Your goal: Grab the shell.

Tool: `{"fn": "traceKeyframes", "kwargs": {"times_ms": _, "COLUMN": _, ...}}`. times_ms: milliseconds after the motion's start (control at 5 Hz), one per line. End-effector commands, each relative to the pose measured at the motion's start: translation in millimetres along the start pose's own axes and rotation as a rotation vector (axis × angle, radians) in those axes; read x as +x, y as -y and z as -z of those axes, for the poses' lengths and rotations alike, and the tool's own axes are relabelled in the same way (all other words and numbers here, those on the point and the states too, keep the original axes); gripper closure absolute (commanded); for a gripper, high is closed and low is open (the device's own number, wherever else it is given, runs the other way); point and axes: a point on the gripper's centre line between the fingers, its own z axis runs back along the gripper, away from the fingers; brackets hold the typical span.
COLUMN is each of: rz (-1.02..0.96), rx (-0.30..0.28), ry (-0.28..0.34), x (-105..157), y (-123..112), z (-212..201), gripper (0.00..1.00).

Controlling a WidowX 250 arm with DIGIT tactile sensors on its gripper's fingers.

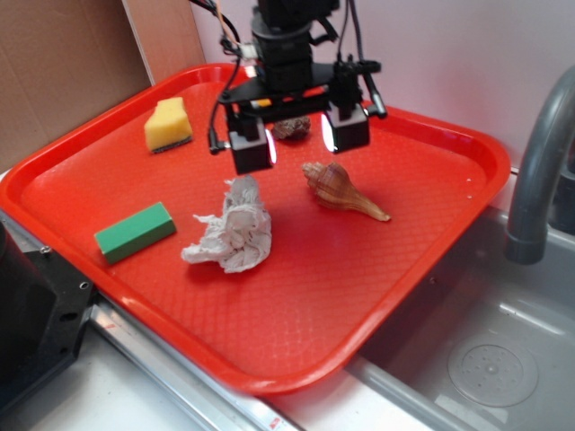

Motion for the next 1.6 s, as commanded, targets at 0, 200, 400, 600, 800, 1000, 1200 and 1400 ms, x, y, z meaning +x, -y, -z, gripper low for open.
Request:
{"fn": "traceKeyframes", "kwargs": {"times_ms": 0, "rz": 0.054, "rx": -0.047, "ry": -0.018, "x": 8.2, "y": 31.0, "z": 9.3, "gripper": 0.0}}
{"fn": "traceKeyframes", "kwargs": {"times_ms": 200, "rz": 0.056, "rx": 0.007, "ry": -0.058, "x": -0.5, "y": 27.0, "z": 24.1, "gripper": 0.0}}
{"fn": "traceKeyframes", "kwargs": {"times_ms": 400, "rz": 0.029, "rx": 0.07, "ry": -0.081, "x": -10.5, "y": 32.5, "z": 27.6, "gripper": 0.0}}
{"fn": "traceKeyframes", "kwargs": {"times_ms": 600, "rz": 0.025, "rx": 0.077, "ry": -0.071, "x": -14.0, "y": 34.9, "z": 31.3, "gripper": 0.52}}
{"fn": "traceKeyframes", "kwargs": {"times_ms": 800, "rz": 0.024, "rx": 0.06, "ry": -0.071, "x": -11.3, "y": 34.4, "z": 30.6, "gripper": 1.0}}
{"fn": "traceKeyframes", "kwargs": {"times_ms": 1000, "rz": 0.091, "rx": 0.048, "ry": -0.066, "x": -9.7, "y": 31.0, "z": 17.2, "gripper": 1.0}}
{"fn": "traceKeyframes", "kwargs": {"times_ms": 1200, "rz": 0.295, "rx": 0.099, "ry": 0.003, "x": 11.7, "y": 7.1, "z": -31.8, "gripper": 1.0}}
{"fn": "traceKeyframes", "kwargs": {"times_ms": 1400, "rz": 0.516, "rx": 0.151, "ry": 0.038, "x": 53.1, "y": -19.8, "z": -78.6, "gripper": 1.0}}
